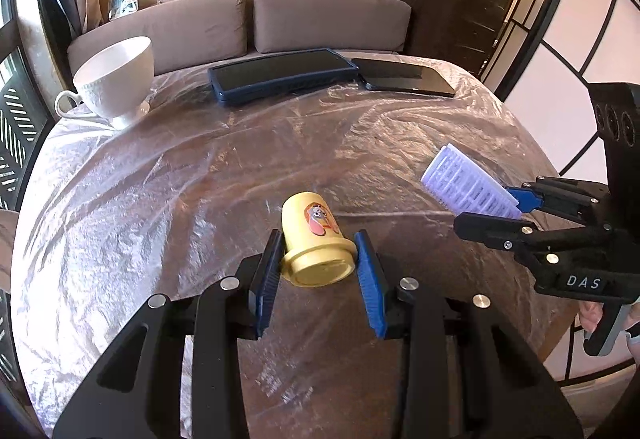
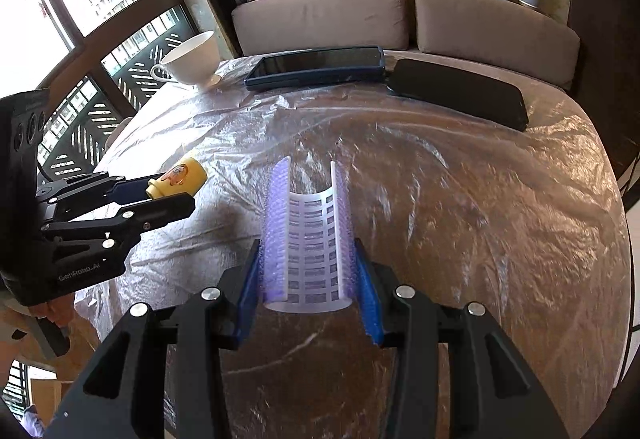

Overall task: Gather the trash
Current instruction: 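Carry the yellow cup with the left tool while the right tool carries the roller over the bin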

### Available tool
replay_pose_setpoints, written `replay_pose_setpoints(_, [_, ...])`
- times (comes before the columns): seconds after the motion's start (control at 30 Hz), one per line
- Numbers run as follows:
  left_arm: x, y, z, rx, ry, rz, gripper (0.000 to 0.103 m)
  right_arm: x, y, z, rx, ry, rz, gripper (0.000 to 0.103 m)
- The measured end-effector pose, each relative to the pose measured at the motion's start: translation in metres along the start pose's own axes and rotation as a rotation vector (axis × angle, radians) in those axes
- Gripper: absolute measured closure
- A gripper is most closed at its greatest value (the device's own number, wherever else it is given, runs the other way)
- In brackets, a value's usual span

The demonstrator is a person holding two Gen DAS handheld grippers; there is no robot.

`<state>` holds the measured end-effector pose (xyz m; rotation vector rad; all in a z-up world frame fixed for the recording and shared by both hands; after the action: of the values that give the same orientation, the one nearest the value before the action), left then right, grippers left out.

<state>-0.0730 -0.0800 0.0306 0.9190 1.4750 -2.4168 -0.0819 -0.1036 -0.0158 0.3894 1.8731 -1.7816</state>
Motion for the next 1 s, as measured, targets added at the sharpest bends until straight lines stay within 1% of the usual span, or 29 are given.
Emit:
replay_pose_setpoints(0.47, [0.017, -0.013, 0.021, 0.012, 0.018, -0.006, 0.064, 0.019, -0.026, 0.001, -0.009, -0.003, 0.004, 0.061])
replay_pose_setpoints(1.0, [0.04, -0.034, 0.04, 0.029, 0.029, -0.011, 0.064, 0.044, -0.057, -0.009, -0.031, -0.036, -0.002, 0.061])
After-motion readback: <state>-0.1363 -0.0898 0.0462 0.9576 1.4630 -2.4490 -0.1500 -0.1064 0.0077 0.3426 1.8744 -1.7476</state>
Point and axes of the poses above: each gripper's, at about its wrist camera, not at the fingertips, and y roughly the way its jaws point, z to its right, x to its underside, the point moved 1 cm from there along y, roughly the way its jaws point, and after that the axes turned 14 degrees about x, right-handed, at the moved point
